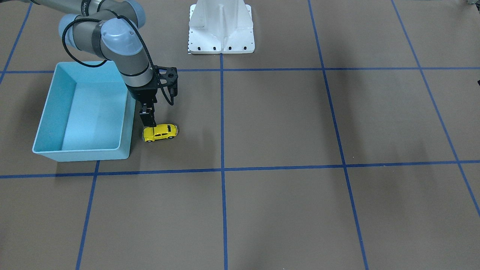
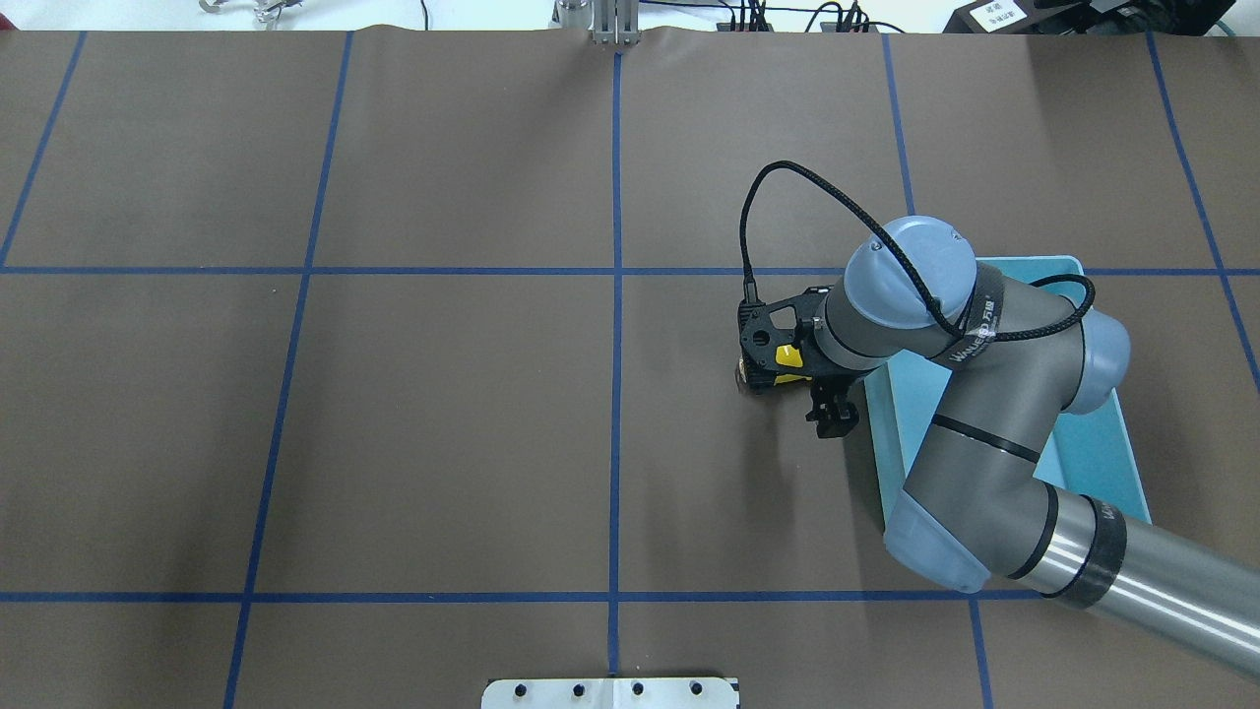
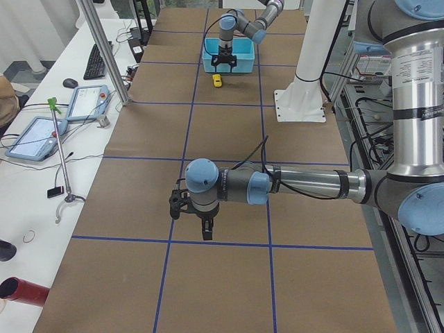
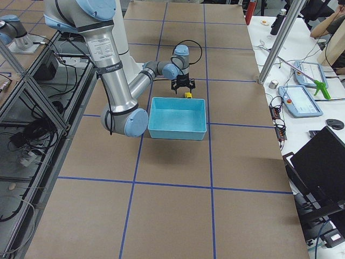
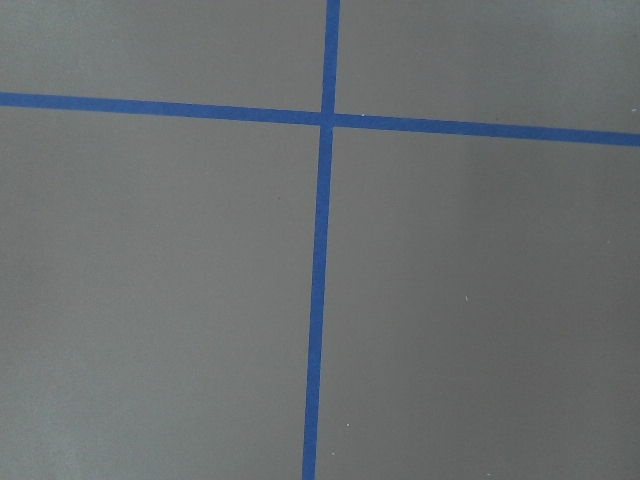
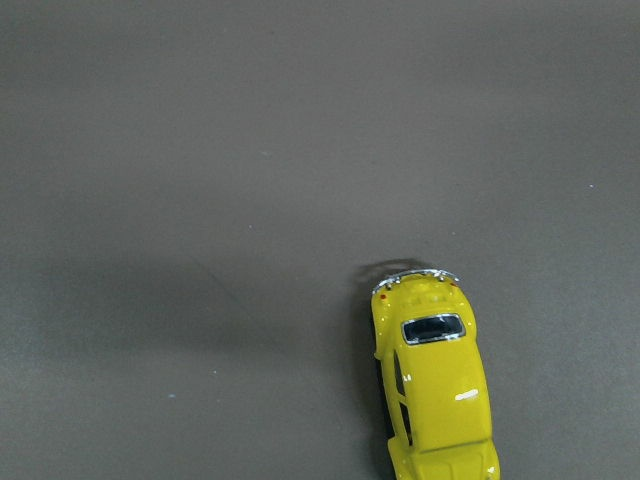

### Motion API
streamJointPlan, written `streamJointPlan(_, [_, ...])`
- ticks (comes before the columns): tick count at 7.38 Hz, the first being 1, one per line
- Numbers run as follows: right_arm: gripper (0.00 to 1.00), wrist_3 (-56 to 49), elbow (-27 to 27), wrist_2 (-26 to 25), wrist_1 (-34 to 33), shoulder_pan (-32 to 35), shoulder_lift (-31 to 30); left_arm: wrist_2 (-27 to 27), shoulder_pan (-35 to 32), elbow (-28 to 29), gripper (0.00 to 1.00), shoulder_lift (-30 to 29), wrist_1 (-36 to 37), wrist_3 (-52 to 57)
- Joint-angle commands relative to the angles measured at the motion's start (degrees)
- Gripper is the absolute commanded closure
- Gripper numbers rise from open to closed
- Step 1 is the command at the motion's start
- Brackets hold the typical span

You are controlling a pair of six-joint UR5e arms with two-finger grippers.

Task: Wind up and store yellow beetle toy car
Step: 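Lower the right gripper and grasp the yellow car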

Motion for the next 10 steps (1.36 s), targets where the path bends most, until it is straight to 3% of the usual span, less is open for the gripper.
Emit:
streamJointPlan(1, [0.0,-3.0,-2.8,-0.1,0.4,2.0,1.8,0.0,0.0,0.2,0.0,-0.2,0.0,0.0])
streamJointPlan(3, [0.0,-4.1,-7.4,0.0,0.5,2.5,5.6,0.0,0.0,0.2,0.0,-0.3,0.0,0.0])
streamJointPlan(10, [0.0,-3.9,-9.7,-0.8,1.8,0.1,5.6,0.0,0.0,0.7,0.0,-0.4,0.2,0.0])
